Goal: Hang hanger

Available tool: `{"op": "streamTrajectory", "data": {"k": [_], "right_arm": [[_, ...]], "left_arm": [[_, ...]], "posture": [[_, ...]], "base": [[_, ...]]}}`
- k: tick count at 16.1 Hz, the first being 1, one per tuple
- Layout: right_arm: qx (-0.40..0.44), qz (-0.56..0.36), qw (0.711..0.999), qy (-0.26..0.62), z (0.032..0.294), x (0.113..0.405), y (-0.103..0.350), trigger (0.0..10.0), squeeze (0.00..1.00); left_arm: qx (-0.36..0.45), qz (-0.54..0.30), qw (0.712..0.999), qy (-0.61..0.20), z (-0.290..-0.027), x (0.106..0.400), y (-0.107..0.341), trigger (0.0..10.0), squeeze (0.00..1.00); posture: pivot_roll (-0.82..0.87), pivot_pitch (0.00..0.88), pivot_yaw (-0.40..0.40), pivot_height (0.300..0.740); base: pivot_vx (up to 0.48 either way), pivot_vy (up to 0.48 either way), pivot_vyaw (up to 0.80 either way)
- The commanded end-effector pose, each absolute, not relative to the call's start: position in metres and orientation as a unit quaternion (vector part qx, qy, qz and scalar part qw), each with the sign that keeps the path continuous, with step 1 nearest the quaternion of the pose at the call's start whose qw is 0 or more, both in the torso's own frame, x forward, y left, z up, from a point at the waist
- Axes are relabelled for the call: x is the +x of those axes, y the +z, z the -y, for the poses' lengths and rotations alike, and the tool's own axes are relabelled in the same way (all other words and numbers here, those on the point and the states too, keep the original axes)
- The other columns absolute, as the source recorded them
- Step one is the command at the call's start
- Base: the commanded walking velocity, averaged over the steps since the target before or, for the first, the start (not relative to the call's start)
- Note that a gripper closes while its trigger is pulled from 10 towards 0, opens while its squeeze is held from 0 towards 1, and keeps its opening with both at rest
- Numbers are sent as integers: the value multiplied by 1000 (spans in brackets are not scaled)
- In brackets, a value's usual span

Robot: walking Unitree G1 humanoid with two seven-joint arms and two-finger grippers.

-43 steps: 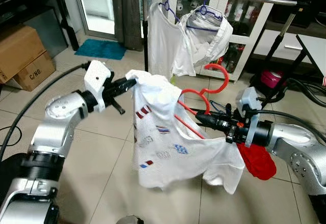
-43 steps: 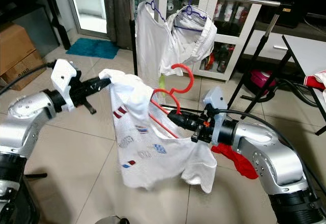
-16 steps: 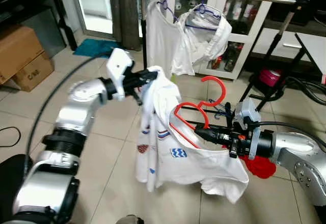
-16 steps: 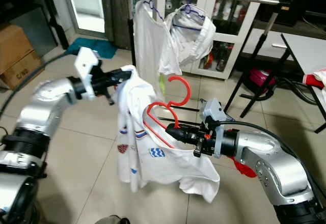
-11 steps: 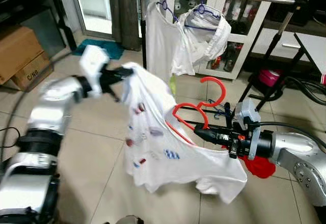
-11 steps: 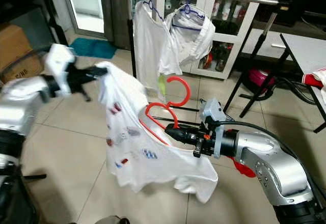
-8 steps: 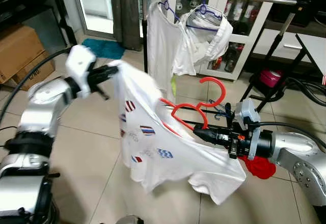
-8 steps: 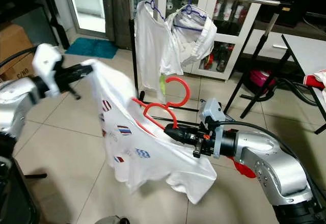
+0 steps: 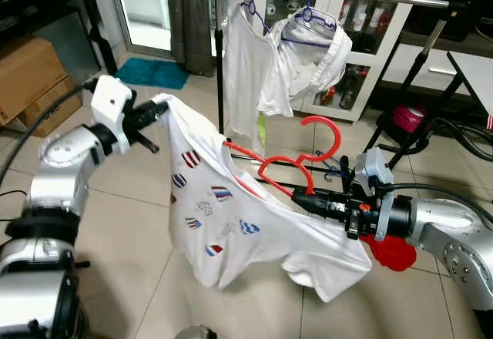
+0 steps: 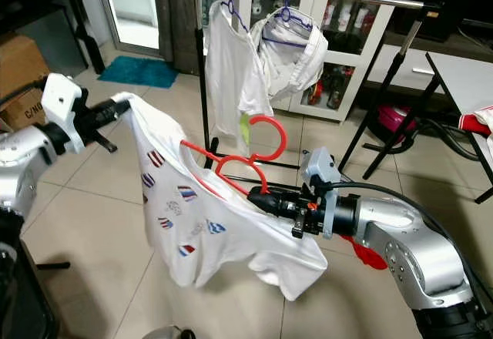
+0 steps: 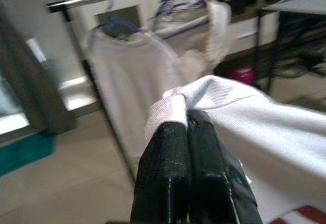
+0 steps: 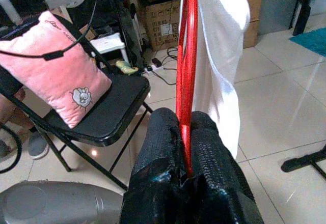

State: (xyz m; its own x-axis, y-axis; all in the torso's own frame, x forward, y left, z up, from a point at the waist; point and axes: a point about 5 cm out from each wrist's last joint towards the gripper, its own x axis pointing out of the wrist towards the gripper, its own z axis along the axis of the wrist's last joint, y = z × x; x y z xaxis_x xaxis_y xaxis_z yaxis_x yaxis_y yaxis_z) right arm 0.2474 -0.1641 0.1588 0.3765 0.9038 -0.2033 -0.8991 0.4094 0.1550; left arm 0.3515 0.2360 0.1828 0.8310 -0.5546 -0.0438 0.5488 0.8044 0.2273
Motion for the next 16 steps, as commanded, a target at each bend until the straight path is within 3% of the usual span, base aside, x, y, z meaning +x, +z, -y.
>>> {"op": "streamTrajectory", "data": {"k": [1,2,6,8,12,16], "right_arm": [[-1,-110,832,544,164,248,167,10000,0],[-1,-112,835,539,165,248,166,10000,0],[8,-114,844,524,166,250,164,10000,0],[6,-109,859,500,169,254,163,10000,0],[8,-106,872,477,172,258,161,10000,0],[4,-104,873,477,168,261,162,10000,0]], "left_arm": [[103,35,947,-302,-234,350,192,10000,463],[86,51,943,-318,-228,347,195,10000,1000],[86,48,938,-332,-229,338,193,10000,1000],[101,16,945,-312,-244,328,185,10000,1000],[138,-49,975,-168,-296,314,166,10000,1000],[112,-55,973,-194,-288,311,161,10000,1000]], "posture": [[-131,0,3,740],[-131,0,6,740],[-132,0,22,740],[-130,0,28,740],[-126,0,29,740],[-115,0,22,740]], "base": [[0,0,0],[0,0,0],[0,0,0],[0,0,0],[0,0,0],[0,0,0]]}}
